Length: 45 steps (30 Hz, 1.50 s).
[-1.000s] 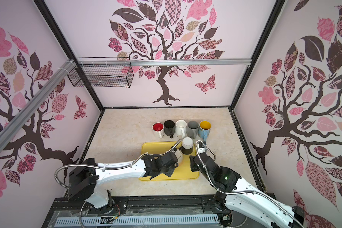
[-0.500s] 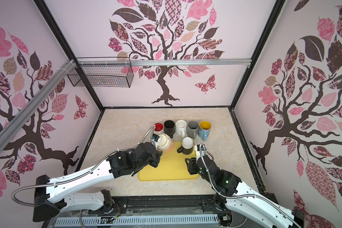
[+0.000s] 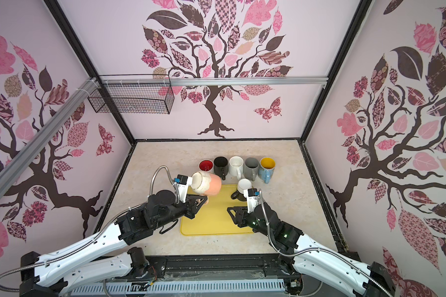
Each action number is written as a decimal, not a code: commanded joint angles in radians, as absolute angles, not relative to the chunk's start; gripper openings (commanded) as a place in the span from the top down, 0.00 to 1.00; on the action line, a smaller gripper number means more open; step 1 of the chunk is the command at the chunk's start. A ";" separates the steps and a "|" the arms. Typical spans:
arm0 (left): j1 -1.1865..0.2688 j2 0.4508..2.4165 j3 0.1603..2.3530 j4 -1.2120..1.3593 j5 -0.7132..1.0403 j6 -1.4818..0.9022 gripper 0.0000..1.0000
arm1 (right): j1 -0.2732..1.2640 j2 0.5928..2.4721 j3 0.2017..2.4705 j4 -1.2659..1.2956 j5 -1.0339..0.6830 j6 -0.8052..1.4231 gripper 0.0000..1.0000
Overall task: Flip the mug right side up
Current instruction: 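Lift the pink mug with the left gripper, turning its opening toward the right gripper, then close the right gripper on the pink mug's rim while the left gripper holds it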
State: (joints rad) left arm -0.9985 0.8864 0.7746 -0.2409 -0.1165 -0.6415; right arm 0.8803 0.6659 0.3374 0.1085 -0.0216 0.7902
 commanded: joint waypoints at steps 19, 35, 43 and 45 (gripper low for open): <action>-0.997 0.853 0.530 0.631 0.048 -0.971 1.00 | 0.874 0.739 0.386 0.746 -0.208 0.914 0.62; -0.997 0.954 0.551 0.768 0.143 -1.008 1.00 | 0.874 0.811 0.435 0.794 -0.257 0.927 0.65; -0.997 0.976 0.527 0.804 0.161 -1.031 1.00 | 0.875 0.821 0.452 0.812 -0.240 0.920 1.00; -0.997 0.957 0.524 0.764 0.140 -1.026 1.00 | 0.875 0.825 0.459 0.812 -0.256 0.914 1.00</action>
